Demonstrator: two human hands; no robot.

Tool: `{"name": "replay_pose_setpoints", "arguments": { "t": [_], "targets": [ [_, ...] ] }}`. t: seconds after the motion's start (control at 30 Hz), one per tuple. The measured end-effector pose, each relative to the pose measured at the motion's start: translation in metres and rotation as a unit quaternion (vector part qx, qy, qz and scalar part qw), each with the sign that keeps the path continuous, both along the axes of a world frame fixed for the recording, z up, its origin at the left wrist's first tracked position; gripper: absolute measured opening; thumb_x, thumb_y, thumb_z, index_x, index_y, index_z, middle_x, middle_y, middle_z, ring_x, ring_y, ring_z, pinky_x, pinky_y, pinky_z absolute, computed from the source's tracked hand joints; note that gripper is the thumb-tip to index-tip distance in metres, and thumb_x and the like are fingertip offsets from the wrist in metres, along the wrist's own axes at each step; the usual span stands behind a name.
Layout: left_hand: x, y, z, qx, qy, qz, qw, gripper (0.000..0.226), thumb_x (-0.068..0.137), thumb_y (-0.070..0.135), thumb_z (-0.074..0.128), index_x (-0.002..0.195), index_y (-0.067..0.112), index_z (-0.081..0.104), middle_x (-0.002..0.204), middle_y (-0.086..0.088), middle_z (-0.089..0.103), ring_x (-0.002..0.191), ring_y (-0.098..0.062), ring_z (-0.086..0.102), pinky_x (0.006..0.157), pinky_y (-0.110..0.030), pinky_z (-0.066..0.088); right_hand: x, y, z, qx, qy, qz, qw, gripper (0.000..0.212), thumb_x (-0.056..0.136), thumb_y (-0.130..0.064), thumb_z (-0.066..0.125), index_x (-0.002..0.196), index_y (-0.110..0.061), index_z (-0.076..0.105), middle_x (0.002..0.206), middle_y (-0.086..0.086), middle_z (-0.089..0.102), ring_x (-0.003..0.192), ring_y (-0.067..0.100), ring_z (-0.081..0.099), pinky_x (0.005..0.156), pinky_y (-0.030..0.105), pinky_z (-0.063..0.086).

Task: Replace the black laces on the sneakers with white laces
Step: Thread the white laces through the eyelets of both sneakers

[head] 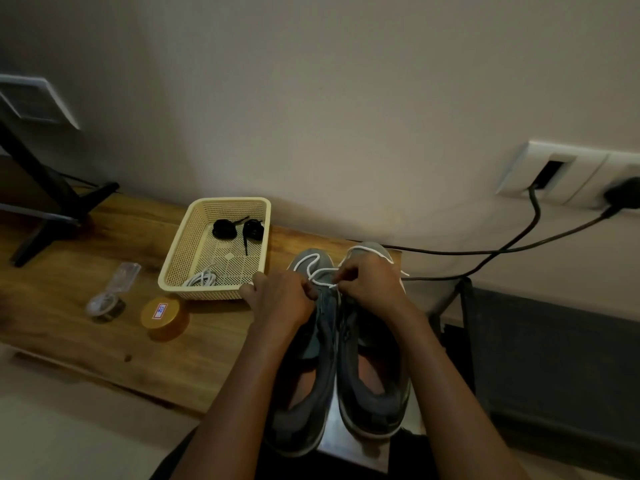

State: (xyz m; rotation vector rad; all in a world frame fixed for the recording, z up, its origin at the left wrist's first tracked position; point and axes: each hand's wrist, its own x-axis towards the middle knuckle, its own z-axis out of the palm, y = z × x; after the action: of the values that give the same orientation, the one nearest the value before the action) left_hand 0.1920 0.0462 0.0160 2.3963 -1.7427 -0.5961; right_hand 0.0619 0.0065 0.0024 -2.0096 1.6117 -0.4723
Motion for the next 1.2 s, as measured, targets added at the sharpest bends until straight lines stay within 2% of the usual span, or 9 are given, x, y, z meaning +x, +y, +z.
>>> {"name": "replay_pose_setpoints", "arguments": {
  "t": [0.1, 0.23, 0.37, 0.57, 0.83, 1.2],
  "targets": [
    [-0.003, 0.000, -0.001, -0.026, 0.006, 0.004, 1.000, 0.011, 0.088, 0.035, 0.065, 0.097, 0.036, 0.069, 0.124, -0.001, 0.046, 0.119, -0.028, 0.034, 0.095, -0.040, 0.026, 0.002, 0.002, 0.002, -0.018, 0.044, -0.007, 0.999, 0.012, 0.083, -0.017, 0.062, 0.084, -0.025, 0.071, 0.089, -0.007, 0.067, 0.096, 0.014, 0.057, 0.090, 0.032, 0.020],
    [-0.006, 0.001, -0.004, -0.032, -0.014, -0.006, 0.999, 0.015, 0.089, 0.035, 0.063, 0.103, 0.035, 0.068, 0.126, -0.001, 0.043, 0.119, -0.028, 0.032, 0.097, -0.040, 0.024, 0.007, 0.005, 0.002, -0.038, 0.073, 0.001, 0.997, 0.011, 0.083, -0.019, 0.061, 0.080, -0.027, 0.067, 0.084, -0.006, 0.066, 0.093, 0.016, 0.058, 0.091, 0.036, 0.021],
    [-0.004, 0.001, -0.006, -0.043, -0.014, -0.015, 0.999, 0.017, 0.086, 0.036, 0.065, 0.104, 0.036, 0.068, 0.134, 0.001, 0.039, 0.124, -0.027, 0.028, 0.101, -0.042, 0.022, 0.009, 0.006, 0.001, -0.045, 0.107, 0.011, 0.993, 0.014, 0.085, -0.019, 0.057, 0.087, -0.026, 0.070, 0.095, -0.003, 0.067, 0.101, 0.020, 0.055, 0.097, 0.041, 0.023],
    [-0.001, -0.003, -0.011, -0.033, -0.011, -0.033, 0.999, 0.019, 0.085, 0.036, 0.066, 0.104, 0.037, 0.067, 0.147, 0.003, 0.030, 0.138, -0.027, 0.014, 0.109, -0.051, 0.014, 0.010, 0.008, 0.004, -0.075, 0.183, 0.028, 0.980, 0.019, 0.088, -0.023, 0.053, 0.095, -0.025, 0.071, 0.112, -0.004, 0.056, 0.115, 0.025, 0.039, 0.100, 0.043, 0.023],
    [0.001, -0.004, -0.012, -0.023, 0.015, -0.037, 0.999, 0.018, 0.085, 0.036, 0.066, 0.103, 0.037, 0.066, 0.149, 0.004, 0.028, 0.140, -0.028, 0.010, 0.111, -0.051, 0.011, 0.012, 0.007, 0.004, -0.024, 0.142, 0.008, 0.990, 0.019, 0.091, -0.021, 0.051, 0.093, -0.020, 0.070, 0.117, -0.002, 0.053, 0.123, 0.031, 0.031, 0.106, 0.047, 0.016],
    [0.001, -0.003, -0.015, -0.034, 0.023, -0.048, 0.998, 0.021, 0.085, 0.035, 0.065, 0.106, 0.035, 0.063, 0.150, 0.004, 0.028, 0.140, -0.026, 0.011, 0.112, -0.051, 0.010, 0.019, 0.006, 0.001, -0.037, 0.169, 0.020, 0.985, 0.020, 0.091, -0.023, 0.051, 0.099, -0.020, 0.070, 0.119, -0.001, 0.054, 0.121, 0.029, 0.034, 0.108, 0.047, 0.018]
  ]
}}
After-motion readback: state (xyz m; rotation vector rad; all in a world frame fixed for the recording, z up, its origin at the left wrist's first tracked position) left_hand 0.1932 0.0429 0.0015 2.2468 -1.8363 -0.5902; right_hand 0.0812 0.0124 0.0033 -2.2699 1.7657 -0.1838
